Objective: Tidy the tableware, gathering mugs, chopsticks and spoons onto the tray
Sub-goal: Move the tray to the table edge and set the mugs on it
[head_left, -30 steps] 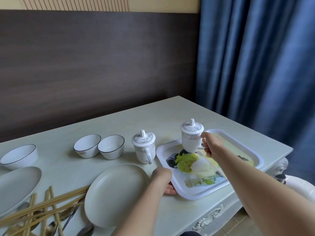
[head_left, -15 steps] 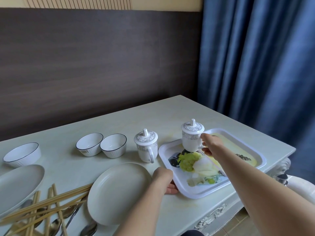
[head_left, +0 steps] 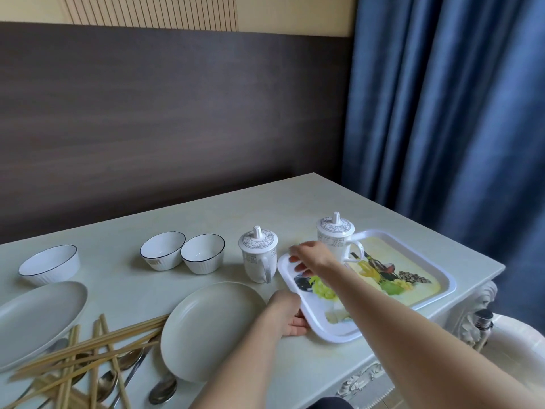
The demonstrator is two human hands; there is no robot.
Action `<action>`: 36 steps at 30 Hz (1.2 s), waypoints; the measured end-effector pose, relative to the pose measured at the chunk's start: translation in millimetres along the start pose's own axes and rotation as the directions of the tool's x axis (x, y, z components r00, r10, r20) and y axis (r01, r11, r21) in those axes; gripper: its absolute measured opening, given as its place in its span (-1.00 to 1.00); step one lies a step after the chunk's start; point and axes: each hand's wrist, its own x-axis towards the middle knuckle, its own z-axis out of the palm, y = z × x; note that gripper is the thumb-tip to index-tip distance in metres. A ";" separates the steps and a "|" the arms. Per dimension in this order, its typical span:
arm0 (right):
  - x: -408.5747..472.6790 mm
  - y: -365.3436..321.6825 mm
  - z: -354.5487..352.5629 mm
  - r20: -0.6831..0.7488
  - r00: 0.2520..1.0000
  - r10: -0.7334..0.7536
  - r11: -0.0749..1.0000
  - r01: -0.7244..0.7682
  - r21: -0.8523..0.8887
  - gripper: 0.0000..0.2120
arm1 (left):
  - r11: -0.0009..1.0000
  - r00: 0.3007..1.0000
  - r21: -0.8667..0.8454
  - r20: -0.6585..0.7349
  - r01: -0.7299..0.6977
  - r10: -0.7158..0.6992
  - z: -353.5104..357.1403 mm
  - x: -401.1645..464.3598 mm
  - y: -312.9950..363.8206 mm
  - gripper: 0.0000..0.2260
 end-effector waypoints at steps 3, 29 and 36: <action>1.0 0.6 27.2 0.148 0.989 0.029 0.996 -0.015 -0.094 -0.76 | 1.000 1.000 0.008 0.026 -0.004 0.004 -2.9 -1.5 -1.0 -0.68; 3.6 16.7 -36.4 -0.003 0.997 0.076 0.995 -0.076 0.066 -0.73 | 0.999 0.999 0.041 -0.045 0.019 -0.017 -1.1 8.9 0.0 -0.69; 4.4 32.8 -45.2 -0.004 0.995 0.101 0.992 -0.101 0.071 -0.73 | 0.998 0.998 0.062 -0.054 0.031 -0.028 -1.2 8.4 1.3 -0.69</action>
